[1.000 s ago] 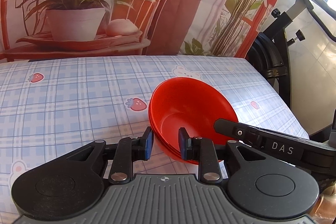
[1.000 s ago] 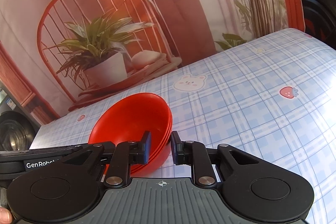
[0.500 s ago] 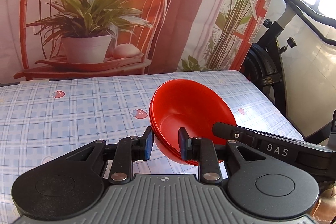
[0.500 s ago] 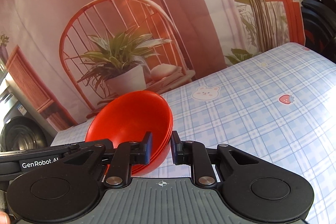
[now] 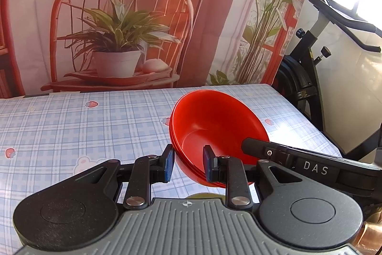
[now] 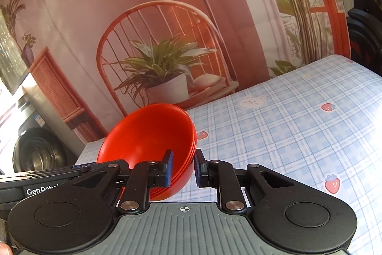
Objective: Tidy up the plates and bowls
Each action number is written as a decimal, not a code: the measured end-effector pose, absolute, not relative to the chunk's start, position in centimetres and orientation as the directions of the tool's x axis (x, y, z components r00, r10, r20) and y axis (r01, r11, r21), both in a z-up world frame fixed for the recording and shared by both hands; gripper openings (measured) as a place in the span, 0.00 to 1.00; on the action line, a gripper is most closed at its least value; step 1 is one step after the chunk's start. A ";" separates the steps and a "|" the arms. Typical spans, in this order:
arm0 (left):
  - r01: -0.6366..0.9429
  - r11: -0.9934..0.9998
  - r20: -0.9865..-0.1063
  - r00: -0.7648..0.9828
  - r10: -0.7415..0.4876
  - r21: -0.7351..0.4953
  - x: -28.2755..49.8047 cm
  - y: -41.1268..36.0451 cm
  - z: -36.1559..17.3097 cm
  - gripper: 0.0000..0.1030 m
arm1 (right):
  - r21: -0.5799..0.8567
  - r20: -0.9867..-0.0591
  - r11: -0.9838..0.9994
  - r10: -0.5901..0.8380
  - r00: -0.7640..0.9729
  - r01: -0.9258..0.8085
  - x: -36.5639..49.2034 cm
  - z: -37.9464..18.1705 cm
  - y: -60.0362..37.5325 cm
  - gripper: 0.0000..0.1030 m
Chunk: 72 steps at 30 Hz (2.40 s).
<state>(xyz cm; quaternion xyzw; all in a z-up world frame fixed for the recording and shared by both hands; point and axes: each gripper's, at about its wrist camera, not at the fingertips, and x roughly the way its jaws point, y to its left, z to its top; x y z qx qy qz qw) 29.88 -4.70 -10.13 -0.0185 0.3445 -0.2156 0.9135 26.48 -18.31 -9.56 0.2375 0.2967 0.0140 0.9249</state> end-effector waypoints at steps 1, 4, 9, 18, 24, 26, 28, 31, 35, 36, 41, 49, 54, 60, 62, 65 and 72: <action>0.379 0.907 -0.621 0.671 -0.406 -0.184 29.5 -4.5 -10.1 0.26 | 0.446 -0.541 0.888 0.168 0.824 0.112 26.2 -9.4 -18.1 0.17; 0.376 0.908 -0.619 0.673 -0.405 -0.186 28.4 -4.0 -10.0 0.26 | 0.445 -0.539 0.889 0.171 0.825 0.106 25.2 -9.1 -17.5 0.17; 0.373 0.907 -0.618 0.672 -0.408 -0.194 26.8 -3.5 -10.0 0.26 | 0.443 -0.536 0.891 0.176 0.826 0.098 23.8 -8.7 -16.9 0.17; 0.368 0.906 -0.634 0.655 -0.411 -0.208 25.0 -2.4 -11.2 0.26 | 0.442 -0.558 0.893 0.195 0.807 0.089 21.7 -9.5 -15.8 0.17; 0.371 0.900 -0.653 0.628 -0.424 -0.228 24.3 -1.9 -12.4 0.26 | 0.437 -0.572 0.895 0.204 0.794 0.086 20.8 -10.1 -15.5 0.17; 0.370 0.898 -0.657 0.620 -0.429 -0.237 24.1 -1.7 -12.7 0.26 | 0.429 -0.577 0.900 0.204 0.791 0.081 20.5 -10.2 -15.4 0.17; 0.370 0.898 -0.662 0.614 -0.430 -0.240 23.9 -1.6 -12.9 0.26 | 0.422 -0.582 0.903 0.205 0.787 0.076 20.2 -10.4 -15.2 0.17; 0.367 0.898 -0.671 0.604 -0.429 -0.243 23.6 -1.5 -13.4 0.26 | 0.419 -0.596 0.905 0.214 0.774 0.073 19.9 -11.0 -15.0 0.17; 0.355 0.900 -0.688 0.589 -0.425 -0.252 23.4 -1.2 -14.3 0.26 | 0.423 -0.612 0.903 0.226 0.758 0.072 19.8 -11.8 -14.8 0.17; 0.351 0.901 -0.693 0.584 -0.423 -0.255 23.3 -1.1 -14.6 0.26 | 0.422 -0.616 0.904 0.228 0.754 0.071 19.7 -11.9 -14.7 0.17; 0.337 0.904 -0.700 0.577 -0.420 -0.263 23.0 -0.8 -15.1 0.26 | 0.419 -0.626 0.906 0.236 0.743 0.064 19.7 -12.3 -14.3 0.17; 0.343 0.901 -0.706 0.567 -0.425 -0.266 22.4 -0.5 -15.5 0.26 | 0.411 -0.639 0.910 0.248 0.728 0.050 19.4 -12.6 -13.9 0.17; 0.333 0.904 -0.722 0.552 -0.417 -0.267 22.5 -0.4 -16.3 0.26 | 0.398 -0.647 0.917 0.248 0.721 0.041 19.3 -13.0 -13.5 0.16; 0.326 0.912 -0.724 0.561 -0.400 -0.251 22.2 -0.2 -16.3 0.26 | 0.391 -0.652 0.920 0.261 0.712 0.021 19.2 -12.9 -13.1 0.16; 0.322 0.911 -0.724 0.560 -0.403 -0.258 22.1 0.1 -16.4 0.26 | 0.389 -0.653 0.921 0.261 0.711 0.018 19.2 -12.9 -12.9 0.16; 0.315 0.915 -0.725 0.564 -0.394 -0.253 21.9 0.1 -16.4 0.26 | 0.390 -0.653 0.921 0.264 0.710 0.017 19.2 -12.8 -12.9 0.16; 0.312 0.924 -0.718 0.590 -0.370 -0.220 21.5 -0.1 -15.7 0.28 | 0.376 -0.652 0.927 0.253 0.715 0.015 19.1 -12.4 -12.9 0.17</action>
